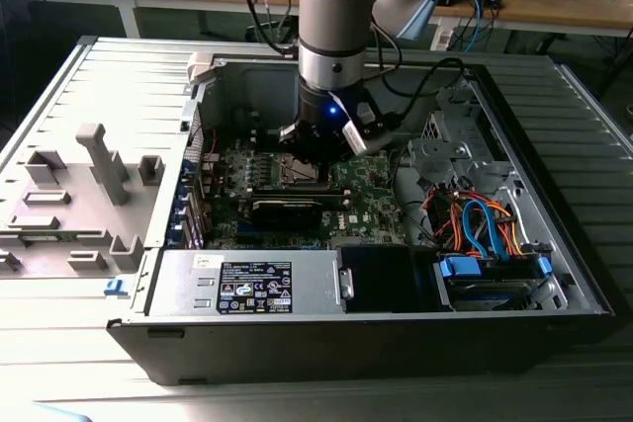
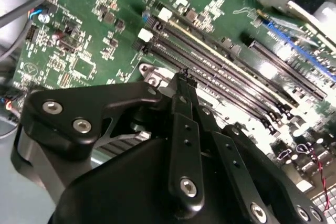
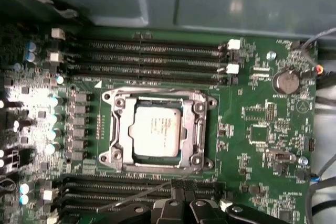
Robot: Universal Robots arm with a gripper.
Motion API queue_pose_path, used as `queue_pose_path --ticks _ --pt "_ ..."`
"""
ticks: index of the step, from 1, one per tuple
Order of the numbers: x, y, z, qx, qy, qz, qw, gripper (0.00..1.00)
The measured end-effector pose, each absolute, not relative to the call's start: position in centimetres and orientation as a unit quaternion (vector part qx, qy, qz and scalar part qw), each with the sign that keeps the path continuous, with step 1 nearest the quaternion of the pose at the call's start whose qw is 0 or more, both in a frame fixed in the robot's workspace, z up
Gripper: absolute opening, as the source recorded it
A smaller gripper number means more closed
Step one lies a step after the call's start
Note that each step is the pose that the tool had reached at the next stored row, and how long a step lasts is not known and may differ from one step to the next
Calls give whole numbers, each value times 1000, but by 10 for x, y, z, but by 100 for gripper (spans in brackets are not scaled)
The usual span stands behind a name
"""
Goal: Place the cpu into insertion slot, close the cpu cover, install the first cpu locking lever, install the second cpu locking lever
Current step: 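Install the second cpu locking lever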
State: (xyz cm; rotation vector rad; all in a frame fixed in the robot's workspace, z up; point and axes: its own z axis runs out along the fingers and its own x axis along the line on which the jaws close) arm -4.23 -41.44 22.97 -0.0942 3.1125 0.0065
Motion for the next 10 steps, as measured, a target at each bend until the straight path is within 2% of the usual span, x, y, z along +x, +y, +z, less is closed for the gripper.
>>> queue_pose_path --ticks 7,10 --pt "-42 -433 229 -29 998 53 15 11" --pt "-43 -434 229 -29 998 58 15 11"
